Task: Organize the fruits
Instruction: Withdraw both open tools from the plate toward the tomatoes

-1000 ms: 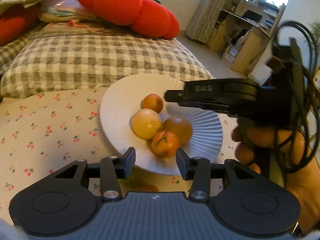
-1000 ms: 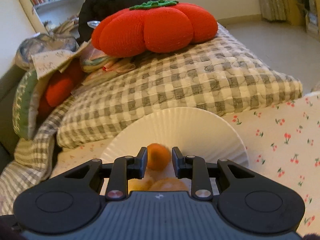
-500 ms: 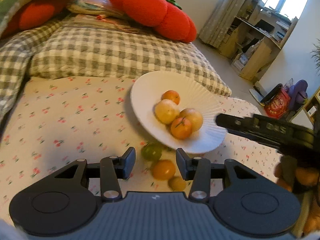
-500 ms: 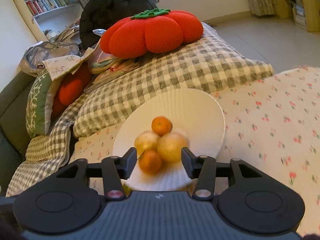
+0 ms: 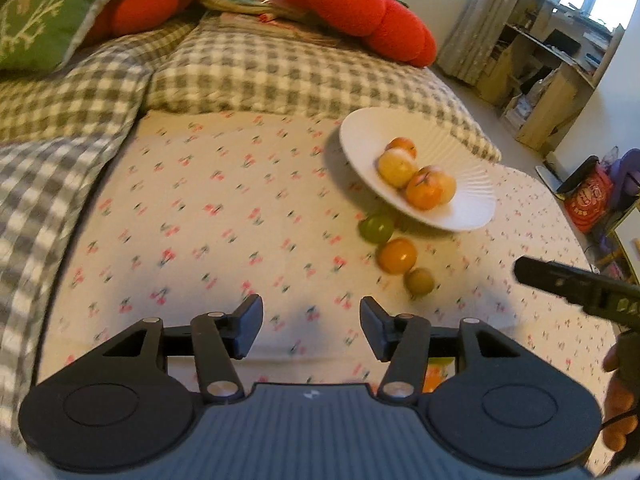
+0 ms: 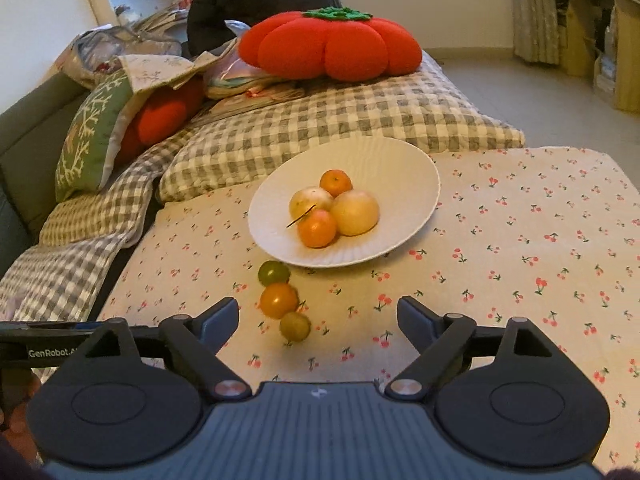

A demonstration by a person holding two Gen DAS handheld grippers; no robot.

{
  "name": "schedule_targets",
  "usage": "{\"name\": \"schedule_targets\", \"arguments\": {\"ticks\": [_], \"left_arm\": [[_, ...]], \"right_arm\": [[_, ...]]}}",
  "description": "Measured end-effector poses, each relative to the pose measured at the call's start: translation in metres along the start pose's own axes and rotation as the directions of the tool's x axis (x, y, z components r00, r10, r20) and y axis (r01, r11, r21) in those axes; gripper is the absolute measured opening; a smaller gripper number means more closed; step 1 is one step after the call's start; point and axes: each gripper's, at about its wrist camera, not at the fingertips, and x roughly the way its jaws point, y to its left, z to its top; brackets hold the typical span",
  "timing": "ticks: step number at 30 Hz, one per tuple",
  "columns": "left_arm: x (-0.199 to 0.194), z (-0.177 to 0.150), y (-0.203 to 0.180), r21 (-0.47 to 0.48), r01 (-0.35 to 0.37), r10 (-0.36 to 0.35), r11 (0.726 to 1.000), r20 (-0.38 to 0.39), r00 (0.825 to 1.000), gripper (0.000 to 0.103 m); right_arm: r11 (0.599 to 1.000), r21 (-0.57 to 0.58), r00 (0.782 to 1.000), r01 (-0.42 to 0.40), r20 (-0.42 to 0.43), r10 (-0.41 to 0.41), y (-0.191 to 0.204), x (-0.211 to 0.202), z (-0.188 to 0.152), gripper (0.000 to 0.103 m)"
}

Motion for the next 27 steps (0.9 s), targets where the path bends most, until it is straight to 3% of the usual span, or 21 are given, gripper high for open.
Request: {"name": "schedule_targets", "arguments": {"ticks": [15, 22, 27], "left_arm": [[-0.042, -0.052, 0.019, -0.023, -0.078, 0.079, 0.997, 0.002, 0.997, 0.06], [-0.036, -0.062, 0.016, -0.011, -0.081, 0.081, 0.997, -0.019, 0.997, 0.062], [-0.031, -0.064, 0.012, -0.006, -0.065, 0.064, 0.998, -0.023, 0.998, 0.064]], "right_arm": [[0.994, -0.097, 0.998, -0.045, -0.053, 0.04, 0.05, -0.02, -0.045, 0.093], [0.993, -0.096, 0.991, -0.068, -0.121, 0.056, 0.051, -0.016, -0.068, 0.08], [0.988, -0.148, 0.992, -0.052, -0.123, 0.033, 0.053, -0.019, -0.075, 0.074]]}}
